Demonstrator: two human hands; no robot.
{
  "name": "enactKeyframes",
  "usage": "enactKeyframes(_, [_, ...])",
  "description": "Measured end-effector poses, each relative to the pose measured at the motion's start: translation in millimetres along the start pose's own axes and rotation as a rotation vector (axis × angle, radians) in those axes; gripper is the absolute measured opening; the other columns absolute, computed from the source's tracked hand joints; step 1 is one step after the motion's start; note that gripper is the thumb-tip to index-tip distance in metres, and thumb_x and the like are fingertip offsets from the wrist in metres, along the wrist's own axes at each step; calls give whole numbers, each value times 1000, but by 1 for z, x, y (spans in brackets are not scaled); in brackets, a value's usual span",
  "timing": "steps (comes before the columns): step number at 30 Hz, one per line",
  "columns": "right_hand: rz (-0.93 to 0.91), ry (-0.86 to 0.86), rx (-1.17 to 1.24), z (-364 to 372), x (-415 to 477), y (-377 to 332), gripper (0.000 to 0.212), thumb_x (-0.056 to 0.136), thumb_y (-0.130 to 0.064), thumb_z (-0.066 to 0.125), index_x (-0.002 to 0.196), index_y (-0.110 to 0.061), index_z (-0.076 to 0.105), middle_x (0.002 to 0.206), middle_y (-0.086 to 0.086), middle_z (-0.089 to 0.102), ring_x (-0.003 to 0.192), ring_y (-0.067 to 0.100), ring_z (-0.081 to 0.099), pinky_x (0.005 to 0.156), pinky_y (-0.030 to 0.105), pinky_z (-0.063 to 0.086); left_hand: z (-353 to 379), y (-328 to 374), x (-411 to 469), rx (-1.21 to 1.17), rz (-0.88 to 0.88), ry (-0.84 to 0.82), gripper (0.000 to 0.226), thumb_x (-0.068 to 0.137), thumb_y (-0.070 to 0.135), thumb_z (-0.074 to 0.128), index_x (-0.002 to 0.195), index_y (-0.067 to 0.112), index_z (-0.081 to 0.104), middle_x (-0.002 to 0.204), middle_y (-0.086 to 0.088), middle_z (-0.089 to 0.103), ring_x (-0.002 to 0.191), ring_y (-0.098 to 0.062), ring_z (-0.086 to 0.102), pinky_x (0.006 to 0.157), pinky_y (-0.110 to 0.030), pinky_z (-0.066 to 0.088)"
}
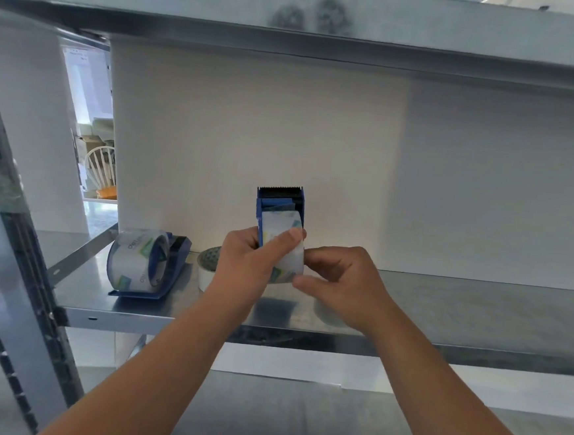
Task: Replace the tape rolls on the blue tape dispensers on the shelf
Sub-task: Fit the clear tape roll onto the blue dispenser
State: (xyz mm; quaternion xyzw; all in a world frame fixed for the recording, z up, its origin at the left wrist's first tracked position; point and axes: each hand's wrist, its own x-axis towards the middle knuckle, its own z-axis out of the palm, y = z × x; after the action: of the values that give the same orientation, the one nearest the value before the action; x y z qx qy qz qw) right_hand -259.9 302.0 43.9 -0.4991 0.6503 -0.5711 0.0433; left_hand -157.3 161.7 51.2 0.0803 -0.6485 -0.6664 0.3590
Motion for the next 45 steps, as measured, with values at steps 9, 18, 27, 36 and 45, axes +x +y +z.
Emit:
enactKeyframes(9, [57,156,-37,-7,33,-48,11,93,-33,72,102,-33,78,94,-15,77,87,9,72,74,33,63,-5,-6,-15,282,285,42,58,77,61,72,76,3,65,68,-13,59,64,-32,61,54,-27,54])
enactKeyframes(18, [230,123,-29,-3,53,-64,12,85,-18,80,73,-14,80,51,-16,63,45,-4,53,44,13,39,-9,-6,-30,426,340,-81,53,84,59,67,90,6,66,80,-22,68,73,-33,66,60,-48,56])
enactKeyframes(27, [247,111,-40,-1,52,-61,22,91,-14,74,69,-14,73,44,-12,59,38,2,51,41,18,39,-5,-3,-43,391,316,-98,27,87,51,70,91,24,67,79,-2,67,73,-21,66,59,-31,59])
enactKeyframes(36, [93,325,-167,1,48,-45,23,92,-11,71,69,-12,75,61,-1,69,50,5,57,53,19,49,-1,3,-51,269,254,-134,20,84,53,70,96,38,73,89,-4,78,84,-23,75,68,-36,65])
enactKeyframes(45, [80,347,-463,-5,65,-28,21,90,-15,65,70,-18,68,72,-15,66,66,0,61,56,20,41,9,13,-55,-143,-52,-192,22,79,42,74,99,38,81,96,0,82,85,-15,78,76,-26,60])
